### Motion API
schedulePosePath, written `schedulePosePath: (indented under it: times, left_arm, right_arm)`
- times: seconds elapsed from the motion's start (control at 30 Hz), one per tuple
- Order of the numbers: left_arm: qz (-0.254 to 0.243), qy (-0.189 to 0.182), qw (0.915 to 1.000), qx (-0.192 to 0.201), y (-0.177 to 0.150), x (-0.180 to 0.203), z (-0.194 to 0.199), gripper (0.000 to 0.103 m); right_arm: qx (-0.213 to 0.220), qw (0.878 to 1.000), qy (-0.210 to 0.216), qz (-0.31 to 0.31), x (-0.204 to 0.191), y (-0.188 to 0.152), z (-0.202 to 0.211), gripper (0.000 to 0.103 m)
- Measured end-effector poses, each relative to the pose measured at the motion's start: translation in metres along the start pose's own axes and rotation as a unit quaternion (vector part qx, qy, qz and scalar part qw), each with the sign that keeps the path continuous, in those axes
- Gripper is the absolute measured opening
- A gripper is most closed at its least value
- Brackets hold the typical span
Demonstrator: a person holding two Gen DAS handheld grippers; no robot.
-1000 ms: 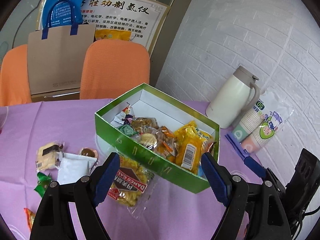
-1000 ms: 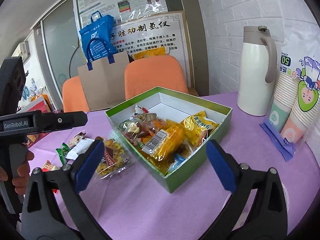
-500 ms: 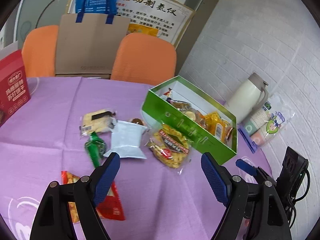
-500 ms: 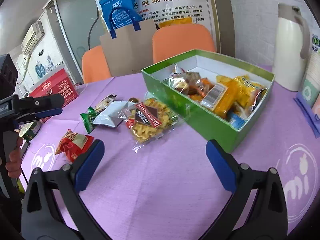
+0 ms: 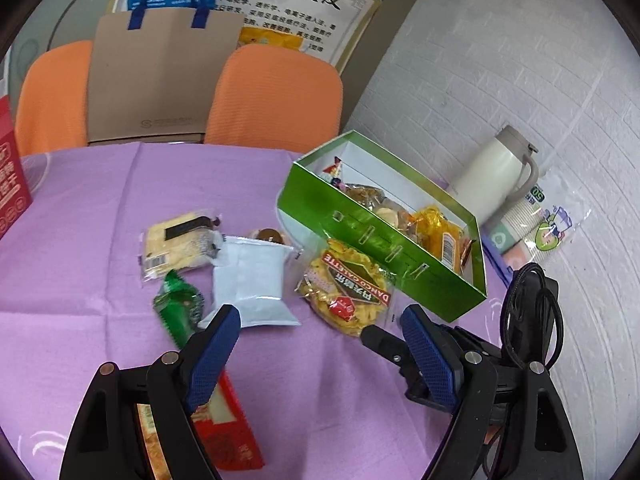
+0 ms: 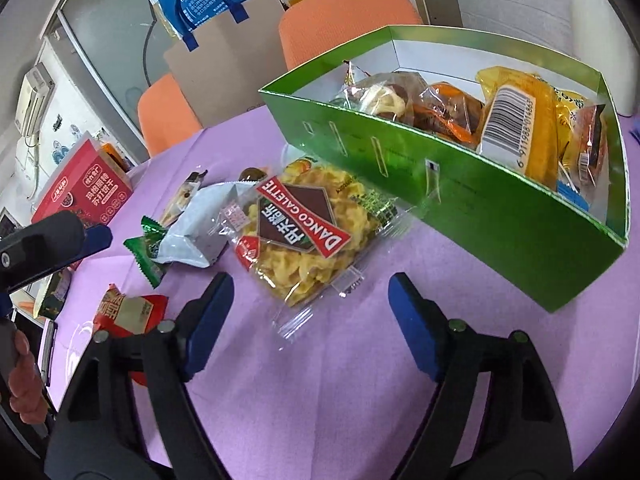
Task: Organize snacks
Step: 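Withdraw both tools and move them to the Danco Galette bag, then grasp the Danco Galette bag with both tools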
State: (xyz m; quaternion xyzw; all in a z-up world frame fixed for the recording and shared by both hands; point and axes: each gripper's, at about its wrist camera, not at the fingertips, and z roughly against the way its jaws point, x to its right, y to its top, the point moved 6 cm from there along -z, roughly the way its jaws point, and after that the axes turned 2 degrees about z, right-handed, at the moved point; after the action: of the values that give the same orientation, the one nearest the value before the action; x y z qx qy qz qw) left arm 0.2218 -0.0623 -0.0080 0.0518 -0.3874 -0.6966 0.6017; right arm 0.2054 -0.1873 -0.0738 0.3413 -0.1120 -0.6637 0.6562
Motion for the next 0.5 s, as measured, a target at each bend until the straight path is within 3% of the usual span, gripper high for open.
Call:
schedulePosePath:
  times: [0.03, 0.1, 0.17, 0.2, 0.27, 0.4, 0.5]
  left_arm:
    - [-0.004, -0.009, 0.9999, -0.009, 0.004, 0.005, -0.010, 0.085]
    - [-0.010, -0.014, 0.9996, -0.021, 0.010, 0.011, -0.029, 0.084]
    - [-0.013, -0.020, 0.9991, -0.035, 0.017, 0.013, -0.047, 0.082]
    - [-0.011, -0.026, 0.9987, -0.043, 0.020, 0.013, -0.055, 0.080]
    - [-0.002, -0.032, 0.9980, -0.055, 0.028, 0.011, -0.071, 0.070]
    - [0.002, -0.028, 0.9971, -0.071, 0.037, 0.014, -0.097, 0.070]
    - [-0.018, -0.002, 0.9968, -0.078, 0.038, 0.016, -0.114, 0.070]
  right_arm:
    - [0.003, 1.000, -0.003, 0.002, 0.001, 0.001, -0.002, 0.077]
    - [0.003, 1.000, -0.008, -0.004, 0.006, 0.004, -0.004, 0.051]
    - [0.011, 1.000, 0.014, -0.025, 0.015, 0.007, 0.000, 0.034]
    - [0.011, 0.999, 0.022, -0.034, 0.020, 0.007, 0.003, 0.024]
    - [0.011, 0.999, 0.020, -0.030, 0.026, 0.007, 0.008, 0.015]
    - [0.010, 1.000, 0.002, -0.023, 0.035, 0.003, 0.015, 0.011]
    - [0.011, 0.999, 0.009, -0.034, 0.040, -0.001, 0.020, 0.013]
